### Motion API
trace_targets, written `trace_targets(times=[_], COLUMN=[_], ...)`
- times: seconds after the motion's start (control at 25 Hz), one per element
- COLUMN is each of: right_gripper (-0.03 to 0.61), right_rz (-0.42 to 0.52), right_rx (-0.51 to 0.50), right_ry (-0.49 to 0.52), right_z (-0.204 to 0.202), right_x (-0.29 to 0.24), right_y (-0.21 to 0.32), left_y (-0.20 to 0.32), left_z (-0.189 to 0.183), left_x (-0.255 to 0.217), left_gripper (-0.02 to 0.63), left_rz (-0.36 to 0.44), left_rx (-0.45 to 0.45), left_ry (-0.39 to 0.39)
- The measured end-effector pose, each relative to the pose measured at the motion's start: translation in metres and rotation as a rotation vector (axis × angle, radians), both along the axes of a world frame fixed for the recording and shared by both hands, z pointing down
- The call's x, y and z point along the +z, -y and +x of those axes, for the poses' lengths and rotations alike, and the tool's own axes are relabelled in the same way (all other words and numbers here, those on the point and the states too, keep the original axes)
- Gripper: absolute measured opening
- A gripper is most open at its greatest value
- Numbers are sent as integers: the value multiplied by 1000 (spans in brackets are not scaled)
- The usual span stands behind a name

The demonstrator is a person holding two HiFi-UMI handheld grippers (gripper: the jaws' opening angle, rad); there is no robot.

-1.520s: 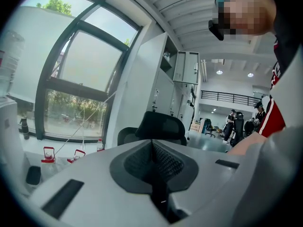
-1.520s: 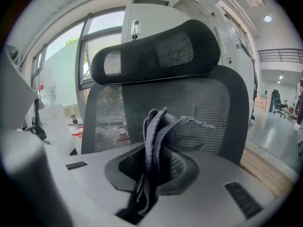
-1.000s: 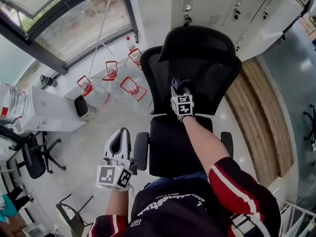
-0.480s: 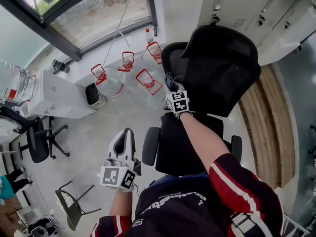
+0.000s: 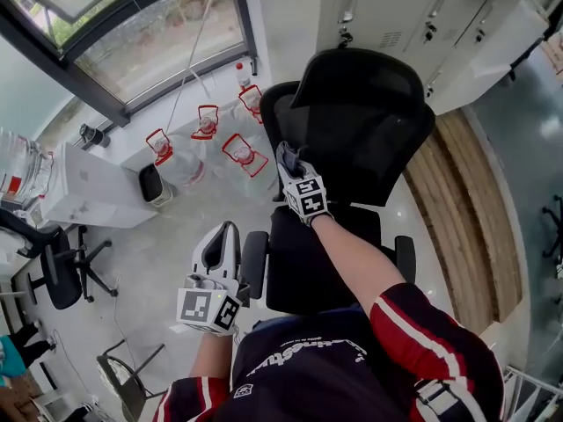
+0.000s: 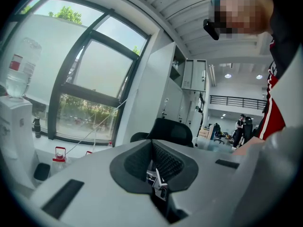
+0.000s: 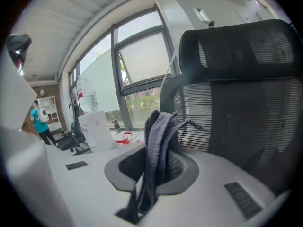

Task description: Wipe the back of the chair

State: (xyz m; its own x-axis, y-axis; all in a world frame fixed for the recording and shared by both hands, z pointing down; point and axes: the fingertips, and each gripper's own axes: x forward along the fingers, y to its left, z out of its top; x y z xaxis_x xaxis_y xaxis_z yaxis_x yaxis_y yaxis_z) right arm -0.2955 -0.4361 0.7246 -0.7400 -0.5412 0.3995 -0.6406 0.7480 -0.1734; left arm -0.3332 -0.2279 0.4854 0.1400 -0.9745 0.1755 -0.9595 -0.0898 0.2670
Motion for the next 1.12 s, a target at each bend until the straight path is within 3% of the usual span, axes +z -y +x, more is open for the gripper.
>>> trace_targets(times=[0.32,0.76,1.12], right_gripper=[66,66,66], right_rz=[4,-21,-31], right_rx=[121,390,556], right_ry=[-23,-96,-158], right_z=[110,294,410], right_x=[2,36,65], right_y=[-21,-20,14], left_y=[29,57,71], left_z=[85,182,211], left_x=[-22,-12,8], left_gripper=[26,26,26], left_rz=[52,36,-16], left_rx=[203,406,450], left_ry=[14,21,56])
